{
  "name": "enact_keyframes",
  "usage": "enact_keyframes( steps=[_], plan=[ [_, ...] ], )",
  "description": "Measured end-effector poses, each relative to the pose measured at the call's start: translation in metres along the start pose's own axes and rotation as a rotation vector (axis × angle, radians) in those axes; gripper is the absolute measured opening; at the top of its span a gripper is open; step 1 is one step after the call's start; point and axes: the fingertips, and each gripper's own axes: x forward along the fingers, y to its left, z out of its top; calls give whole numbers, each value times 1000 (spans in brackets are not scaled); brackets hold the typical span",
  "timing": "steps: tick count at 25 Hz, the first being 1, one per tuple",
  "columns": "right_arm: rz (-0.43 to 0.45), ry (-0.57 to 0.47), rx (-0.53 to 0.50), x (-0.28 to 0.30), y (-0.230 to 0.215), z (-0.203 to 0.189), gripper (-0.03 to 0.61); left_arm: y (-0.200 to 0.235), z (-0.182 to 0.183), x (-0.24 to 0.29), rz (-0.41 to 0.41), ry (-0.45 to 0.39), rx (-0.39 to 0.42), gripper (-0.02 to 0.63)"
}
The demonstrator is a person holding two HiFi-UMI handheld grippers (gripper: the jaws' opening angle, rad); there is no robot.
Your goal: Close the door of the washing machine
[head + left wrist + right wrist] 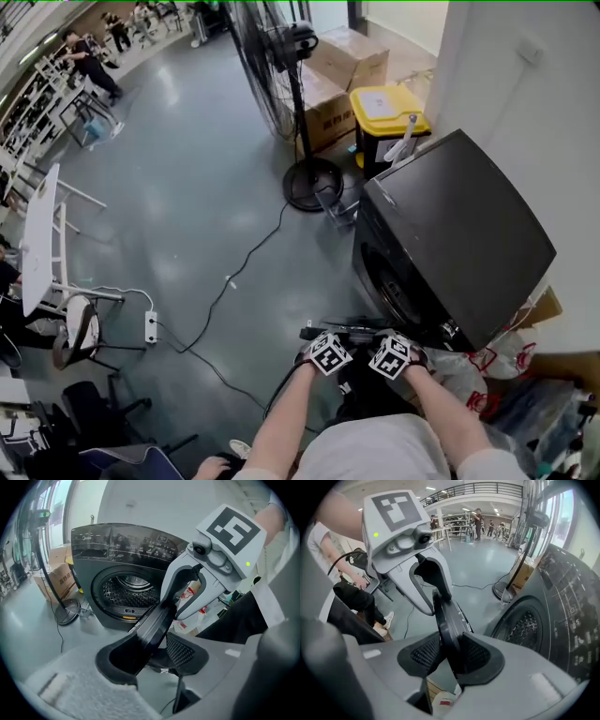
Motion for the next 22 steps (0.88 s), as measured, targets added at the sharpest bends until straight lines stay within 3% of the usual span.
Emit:
enact_keyframes(
  steps=[14, 22],
  plan=[
    [-40, -47, 164, -5, -57, 12, 143, 46, 52, 13, -129, 51, 202, 189],
    [-14, -8, 231, -8, -79, 18, 144, 63, 70, 14, -264, 104, 224, 186]
  ],
)
